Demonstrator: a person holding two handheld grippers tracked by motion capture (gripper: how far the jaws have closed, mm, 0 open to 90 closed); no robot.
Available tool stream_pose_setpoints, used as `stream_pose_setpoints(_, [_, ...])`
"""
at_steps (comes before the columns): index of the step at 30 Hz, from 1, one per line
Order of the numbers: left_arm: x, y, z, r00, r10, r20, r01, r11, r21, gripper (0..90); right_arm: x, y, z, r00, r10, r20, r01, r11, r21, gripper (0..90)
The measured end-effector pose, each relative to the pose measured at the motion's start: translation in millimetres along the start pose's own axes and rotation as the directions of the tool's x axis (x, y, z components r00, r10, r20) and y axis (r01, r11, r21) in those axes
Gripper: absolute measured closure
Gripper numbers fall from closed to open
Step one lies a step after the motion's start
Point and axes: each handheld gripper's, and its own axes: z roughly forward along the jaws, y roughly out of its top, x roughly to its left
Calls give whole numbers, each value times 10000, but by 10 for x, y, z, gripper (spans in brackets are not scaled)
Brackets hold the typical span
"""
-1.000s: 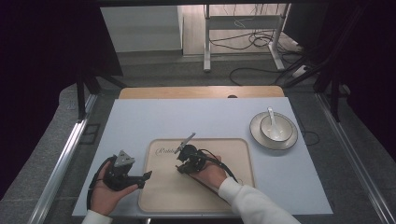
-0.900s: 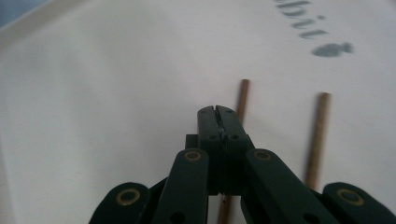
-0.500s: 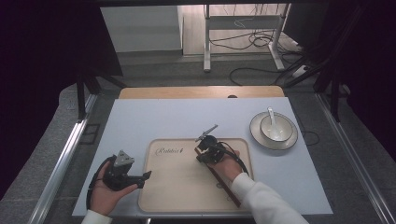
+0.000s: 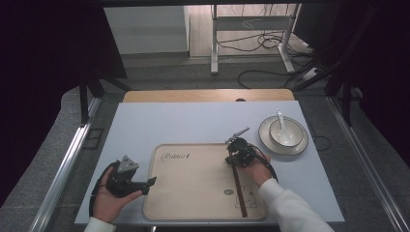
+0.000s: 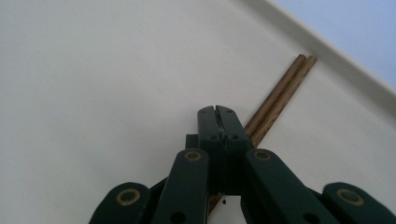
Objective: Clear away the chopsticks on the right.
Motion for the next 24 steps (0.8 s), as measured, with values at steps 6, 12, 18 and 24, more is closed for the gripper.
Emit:
stream_pose_setpoints(6, [-7, 4, 6, 10000, 69, -5, -69, 10000, 38, 173, -59, -201, -157, 9999, 131, -20, -132, 9998, -146, 889])
stream_pose_setpoints(12, [-15, 4, 8, 10000, 52, -7, -52, 10000, 41, 173, -47, -328, -239, 9999, 99, -61, -99, 10000, -9, 889])
stream_pose_setpoints(18, [-15, 5, 3, 10000, 38, -3, -38, 10000, 12, 173, -161, -503, -353, 9993, 313, 220, -315, 9995, 92, 890])
stream_pose_setpoints(24, [-27, 16, 13, 10000, 99, -5, -99, 9999, 42, 173, -201, -559, -417, 9985, 501, 208, -499, 9987, -95, 889])
